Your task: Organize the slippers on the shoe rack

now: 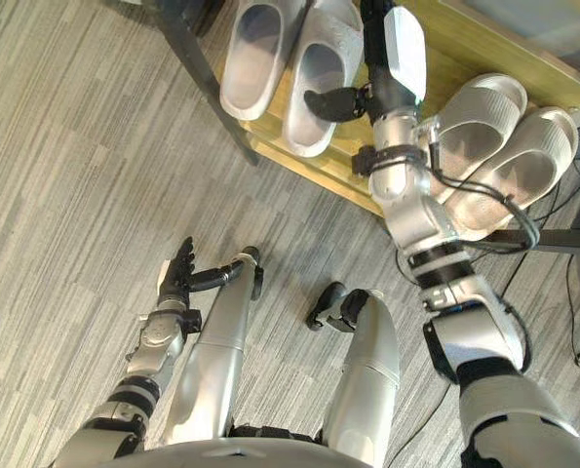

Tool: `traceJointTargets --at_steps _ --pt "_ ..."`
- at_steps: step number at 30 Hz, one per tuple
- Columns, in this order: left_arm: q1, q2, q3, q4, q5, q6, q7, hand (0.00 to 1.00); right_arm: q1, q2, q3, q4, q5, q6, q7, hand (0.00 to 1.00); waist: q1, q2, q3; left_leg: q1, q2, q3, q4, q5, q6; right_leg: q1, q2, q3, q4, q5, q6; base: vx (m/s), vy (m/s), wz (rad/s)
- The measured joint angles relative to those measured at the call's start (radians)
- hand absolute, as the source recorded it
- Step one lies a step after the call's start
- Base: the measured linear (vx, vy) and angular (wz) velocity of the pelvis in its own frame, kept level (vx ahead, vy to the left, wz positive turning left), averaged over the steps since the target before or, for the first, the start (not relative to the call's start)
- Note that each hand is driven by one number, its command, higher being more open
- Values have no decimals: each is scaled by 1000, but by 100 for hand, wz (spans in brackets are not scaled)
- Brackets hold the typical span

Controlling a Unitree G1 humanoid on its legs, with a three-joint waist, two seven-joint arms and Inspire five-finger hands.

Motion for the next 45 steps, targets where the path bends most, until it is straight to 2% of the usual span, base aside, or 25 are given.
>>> traceJointTargets --at_steps 6,10,14,16,17,23,29,32,38,39,40,45 --pt "8 11 20 15 2 25 -2 100 177 160 -123 -158 74 -38 -28 100 -17 -15 -8 42 11 8 -31 1 -2 32 12 4 -28 4 1 2 23 -4" --pt "11 12 29 16 23 40 -1 100 265 285 -168 -160 120 -40 -45 100 -25 -16 -8 72 16 14 -51 1 -2 58 19 5 -47 6 2 9 18 -3" --pt "14 11 49 17 25 50 0 100 349 407 -165 -144 236 -43 -42 100 -35 -17 -7 89 23 21 -62 1 -3 69 25 9 -56 6 2 7 19 -4" --pt "14 9 54 17 27 52 0 100 360 426 -166 -123 276 -47 -40 100 -35 -17 -7 93 25 21 -63 0 -3 73 27 9 -58 6 2 -2 11 -2" --pt "14 6 60 17 33 52 0 100 361 437 -165 -91 352 -59 -11 100 -35 -17 -7 94 26 21 -63 0 -3 75 28 8 -58 6 2 0 0 0" --pt "14 1 66 16 34 61 2 100 353 442 -162 -40 498 -103 74 100 -32 -17 -7 100 26 19 -62 0 -3 85 27 5 -59 6 2 -16 31 0" --pt "14 1 66 17 34 61 5 100 300 439 -160 33 608 -155 116 100 -31 -17 -7 100 26 17 -62 0 -4 87 27 1 -59 6 2 -11 19 0" --pt "14 0 66 17 35 60 5 100 273 433 -150 61 635 -166 120 100 -30 -17 -7 100 25 15 -62 0 -4 89 26 -2 -60 6 2 -4 15 2" --pt "8 -17 66 18 42 59 8 100 174 404 -137 144 704 -167 131 100 -5 -12 -6 99 16 -1 -63 0 -4 103 19 -22 -63 4 -1 -21 64 8" --pt "-3 -39 66 37 42 59 11 100 115 379 -135 208 707 -163 133 100 15 13 -7 105 14 -1 -60 0 -4 112 17 -23 -64 4 -1 -57 146 4" --pt "-3 -45 66 40 42 59 11 100 112 374 -136 216 708 -163 133 100 17 20 -9 107 14 -1 -60 0 -4 114 17 -23 -63 4 -1 -67 153 2" --pt "-3 -50 66 53 42 59 11 100 110 372 -136 222 708 -162 133 100 18 33 -13 108 16 0 -61 0 -4 114 17 -23 -63 4 -2 -9 16 0"
